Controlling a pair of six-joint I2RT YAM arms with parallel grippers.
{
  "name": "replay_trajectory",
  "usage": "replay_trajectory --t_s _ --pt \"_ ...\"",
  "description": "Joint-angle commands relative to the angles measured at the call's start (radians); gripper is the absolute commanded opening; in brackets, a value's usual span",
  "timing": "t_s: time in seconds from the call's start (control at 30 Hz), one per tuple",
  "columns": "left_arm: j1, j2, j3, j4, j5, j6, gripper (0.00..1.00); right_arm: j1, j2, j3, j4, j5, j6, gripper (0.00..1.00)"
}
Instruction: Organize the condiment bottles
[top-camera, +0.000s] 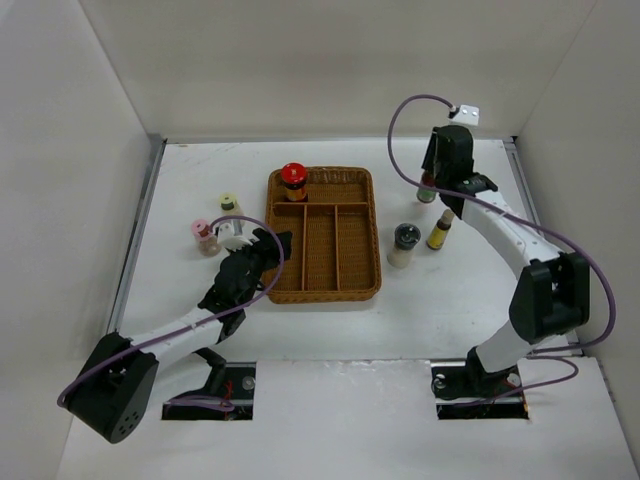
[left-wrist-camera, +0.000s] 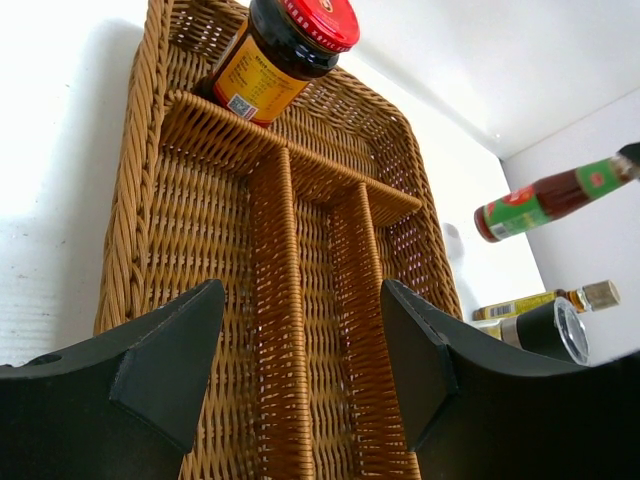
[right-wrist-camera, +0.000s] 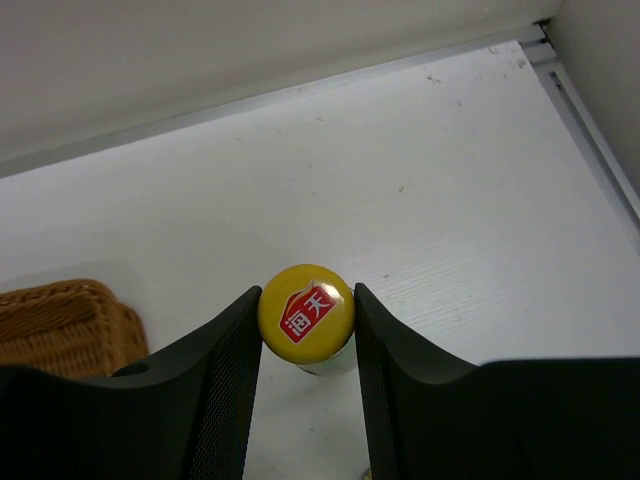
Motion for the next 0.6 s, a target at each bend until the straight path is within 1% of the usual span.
replay_trajectory --t_s 0.0,0.1,0.23,0.4,0.57 --pt "0.001 -0.027 0.017 0.060 0.008 -0.006 0.63 0.081 -0.096 0.089 0.135 0.011 -0.025 0.25" --pt "0.004 -0.027 0.019 0.059 0.008 -0.006 0.63 0.149 -0.090 0.129 0.135 0.006 -0.032 0.25" --pt "0.004 -0.035 0.016 0.059 0.006 -0.006 0.63 0.229 -0.042 0.207 0.141 -0.018 -0.032 0.26" --pt "0.006 -0.046 0.009 0.057 0.006 -0.006 0.63 0.313 0.102 0.365 0.132 -0.036 -0.039 0.26" --pt "0.009 -0.064 0.002 0.053 0.003 -0.006 0.63 0.353 0.241 0.509 0.112 -0.047 -0.037 0.26"
